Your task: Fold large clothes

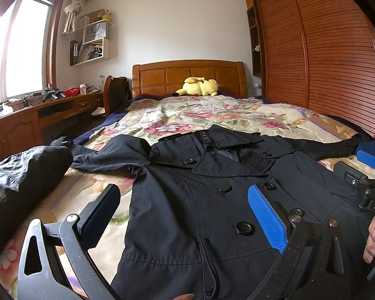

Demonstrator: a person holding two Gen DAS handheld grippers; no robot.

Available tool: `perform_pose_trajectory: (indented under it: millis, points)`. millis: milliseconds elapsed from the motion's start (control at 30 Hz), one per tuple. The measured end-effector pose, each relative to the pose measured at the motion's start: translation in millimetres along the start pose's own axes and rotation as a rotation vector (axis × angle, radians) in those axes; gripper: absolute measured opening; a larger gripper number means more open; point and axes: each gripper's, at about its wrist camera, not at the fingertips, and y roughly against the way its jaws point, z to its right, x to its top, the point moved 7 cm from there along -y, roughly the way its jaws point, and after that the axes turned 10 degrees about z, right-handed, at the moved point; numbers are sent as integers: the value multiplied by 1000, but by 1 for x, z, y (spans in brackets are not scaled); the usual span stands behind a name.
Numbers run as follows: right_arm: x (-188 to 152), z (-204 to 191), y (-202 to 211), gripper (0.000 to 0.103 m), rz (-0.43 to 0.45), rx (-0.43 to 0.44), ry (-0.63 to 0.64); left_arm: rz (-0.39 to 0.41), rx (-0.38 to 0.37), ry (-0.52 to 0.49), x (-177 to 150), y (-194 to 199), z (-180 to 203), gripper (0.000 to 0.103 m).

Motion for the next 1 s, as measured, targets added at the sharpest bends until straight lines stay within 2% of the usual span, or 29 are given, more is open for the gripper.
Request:
perform_pose_trajectory:
  millis: [1000]
  points:
    - [0,2,0,103,1,1,-6,9,1,-4,9,4,-3,102]
